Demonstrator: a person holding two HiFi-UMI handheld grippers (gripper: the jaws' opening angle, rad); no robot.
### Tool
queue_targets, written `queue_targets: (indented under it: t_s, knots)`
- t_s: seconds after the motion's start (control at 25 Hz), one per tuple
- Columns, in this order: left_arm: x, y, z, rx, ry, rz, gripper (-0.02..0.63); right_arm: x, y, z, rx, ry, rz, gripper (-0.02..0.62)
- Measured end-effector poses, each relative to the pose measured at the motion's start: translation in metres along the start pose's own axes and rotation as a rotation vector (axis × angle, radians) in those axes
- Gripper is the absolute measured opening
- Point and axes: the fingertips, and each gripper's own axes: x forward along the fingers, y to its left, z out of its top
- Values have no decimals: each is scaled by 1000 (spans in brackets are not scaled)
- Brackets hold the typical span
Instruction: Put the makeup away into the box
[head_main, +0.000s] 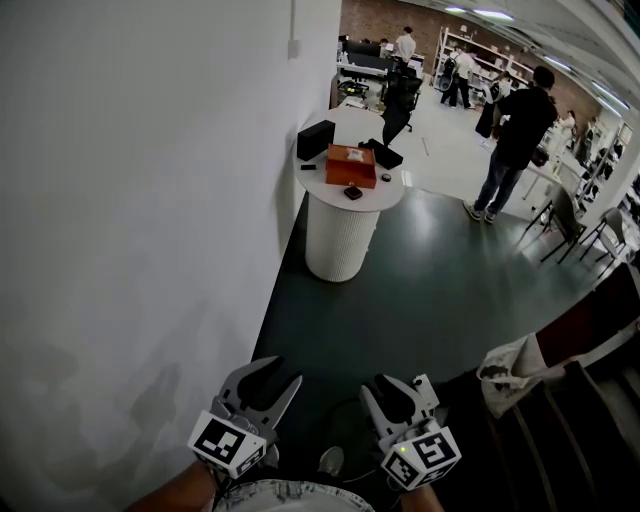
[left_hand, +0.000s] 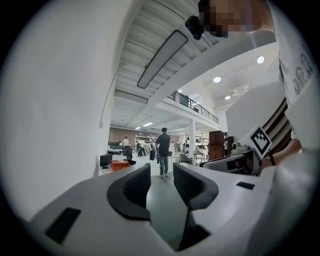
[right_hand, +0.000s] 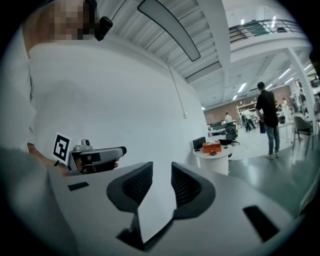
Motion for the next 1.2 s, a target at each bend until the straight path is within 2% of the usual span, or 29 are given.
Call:
queue_targets:
  t_s: [0.52, 1.2]
  knots:
    - [7, -6, -5, 4, 17, 47, 215, -13, -20, -2, 17, -2, -3, 173]
    - [72, -42, -12, 17, 13, 85, 241, -36, -97, 0, 6, 12, 27, 212]
